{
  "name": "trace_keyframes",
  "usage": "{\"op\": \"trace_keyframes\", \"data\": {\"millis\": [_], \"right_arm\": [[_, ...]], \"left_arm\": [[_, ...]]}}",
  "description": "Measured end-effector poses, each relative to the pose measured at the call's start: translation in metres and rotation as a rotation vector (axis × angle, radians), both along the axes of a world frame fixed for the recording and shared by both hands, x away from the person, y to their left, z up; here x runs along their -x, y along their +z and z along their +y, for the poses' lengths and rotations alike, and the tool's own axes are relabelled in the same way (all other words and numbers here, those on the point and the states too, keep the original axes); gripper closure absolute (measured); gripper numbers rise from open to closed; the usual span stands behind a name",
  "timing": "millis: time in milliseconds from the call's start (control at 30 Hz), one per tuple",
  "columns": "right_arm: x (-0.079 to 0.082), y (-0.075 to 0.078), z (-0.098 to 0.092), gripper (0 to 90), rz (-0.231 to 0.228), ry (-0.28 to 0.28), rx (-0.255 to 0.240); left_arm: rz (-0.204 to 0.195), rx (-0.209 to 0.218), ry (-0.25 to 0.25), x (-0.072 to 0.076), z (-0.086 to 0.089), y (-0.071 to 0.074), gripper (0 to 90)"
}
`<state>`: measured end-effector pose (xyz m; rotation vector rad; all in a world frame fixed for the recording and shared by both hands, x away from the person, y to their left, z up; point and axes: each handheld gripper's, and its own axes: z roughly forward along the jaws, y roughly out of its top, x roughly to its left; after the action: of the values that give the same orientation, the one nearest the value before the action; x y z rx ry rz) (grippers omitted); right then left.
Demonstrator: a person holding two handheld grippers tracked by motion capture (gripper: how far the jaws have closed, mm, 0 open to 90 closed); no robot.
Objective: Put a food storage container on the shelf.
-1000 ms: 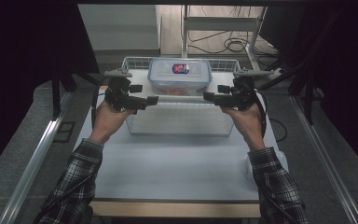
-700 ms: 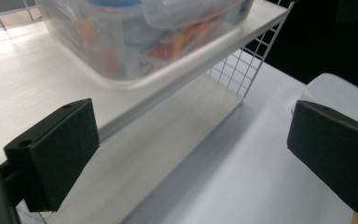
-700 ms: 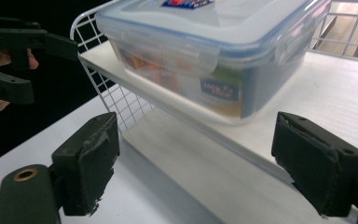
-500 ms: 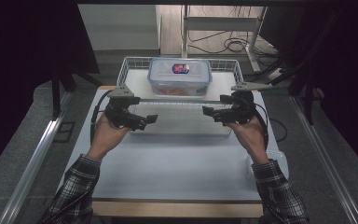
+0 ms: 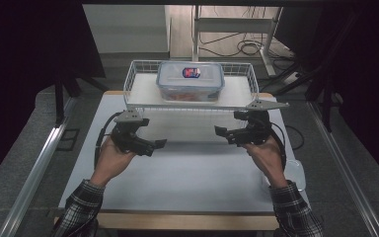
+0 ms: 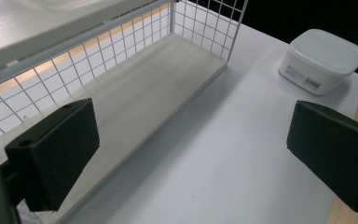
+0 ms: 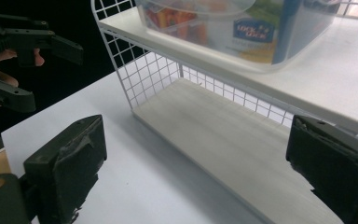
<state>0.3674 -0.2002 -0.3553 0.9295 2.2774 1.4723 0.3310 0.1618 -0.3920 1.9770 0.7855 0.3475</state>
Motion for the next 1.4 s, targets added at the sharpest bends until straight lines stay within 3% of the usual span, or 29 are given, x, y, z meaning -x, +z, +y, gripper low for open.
{"op": "trace_keyframes", "data": {"millis": [167, 367, 500, 767, 967, 1100, 1400], "right_arm": [[0.009, -0.007, -0.001, 3.7, 0.003, 0.005, 0.006], [0.02, -0.018, -0.003, 3.0, -0.007, 0.012, 0.037], [0.025, -0.026, -0.005, 1.6, 0.009, 0.012, 0.039], [0.039, -0.042, -0.008, 0.0, 0.001, 0.01, 0.048], [0.049, -0.052, -0.014, 0.2, -0.007, 0.007, 0.04], [0.056, -0.058, -0.017, 0.3, -0.001, 0.001, 0.031], [0.073, -0.076, -0.018, 2.6, 0.023, -0.004, 0.063]], "left_arm": [[-0.015, -0.015, 0.003, 0.009, 0.0, -0.003, 2.1], [-0.02, -0.045, 0.001, 0.025, -0.002, -0.016, 2.0], [-0.011, -0.046, 0.001, 0.033, -0.002, -0.026, 1.8], [0.015, 0.006, -0.052, 0.047, -0.003, -0.039, 1.3], [-0.017, -0.035, -0.059, 0.057, -0.006, -0.044, 1.4], [-0.03, -0.031, -0.067, 0.063, -0.008, -0.05, 2.1], [-0.018, -0.048, -0.029, 0.072, -0.002, -0.072, 2.7]]}}
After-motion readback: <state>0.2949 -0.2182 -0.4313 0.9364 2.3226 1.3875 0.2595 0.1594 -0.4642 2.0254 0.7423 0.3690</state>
